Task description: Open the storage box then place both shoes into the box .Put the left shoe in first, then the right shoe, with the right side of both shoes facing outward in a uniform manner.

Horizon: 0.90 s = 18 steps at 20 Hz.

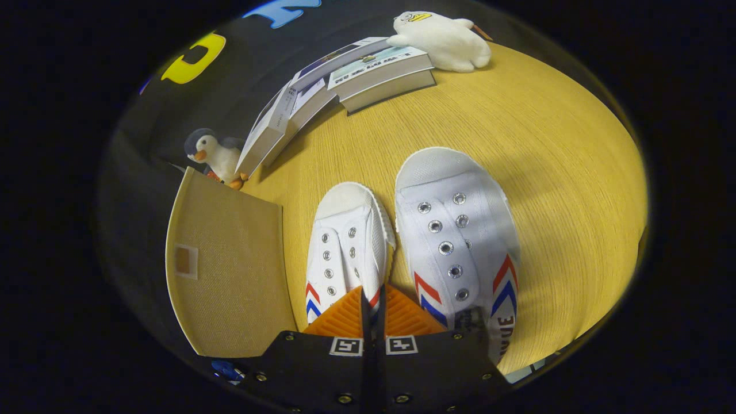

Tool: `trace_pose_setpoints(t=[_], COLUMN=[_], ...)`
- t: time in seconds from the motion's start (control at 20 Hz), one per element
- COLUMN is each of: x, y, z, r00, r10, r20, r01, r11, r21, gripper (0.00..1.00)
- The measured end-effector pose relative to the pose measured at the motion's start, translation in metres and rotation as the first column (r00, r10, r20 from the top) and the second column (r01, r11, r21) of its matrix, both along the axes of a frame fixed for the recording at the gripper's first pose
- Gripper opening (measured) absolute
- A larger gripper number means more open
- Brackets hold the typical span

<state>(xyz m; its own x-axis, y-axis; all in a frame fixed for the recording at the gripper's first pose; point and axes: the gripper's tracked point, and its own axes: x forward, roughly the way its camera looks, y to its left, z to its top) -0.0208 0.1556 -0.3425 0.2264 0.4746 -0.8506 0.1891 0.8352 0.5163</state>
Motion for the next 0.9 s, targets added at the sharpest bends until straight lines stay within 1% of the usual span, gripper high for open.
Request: trace_pose_setpoints(t=[0.25,0.7,0.9], x=[0.007,0.039,0.053], y=[0.004,0.017,0.036], z=[0.031,0.119,0.157], r00=[0.999,0.992,0.984], r10=[-0.036,-0.034,-0.011], r20=[0.022,0.118,0.178], r01=[0.035,0.021,-0.011], r11=[0.997,0.994,0.993], r21=[0.075,0.104,0.12], gripper=[0.0,0.0,0.0])
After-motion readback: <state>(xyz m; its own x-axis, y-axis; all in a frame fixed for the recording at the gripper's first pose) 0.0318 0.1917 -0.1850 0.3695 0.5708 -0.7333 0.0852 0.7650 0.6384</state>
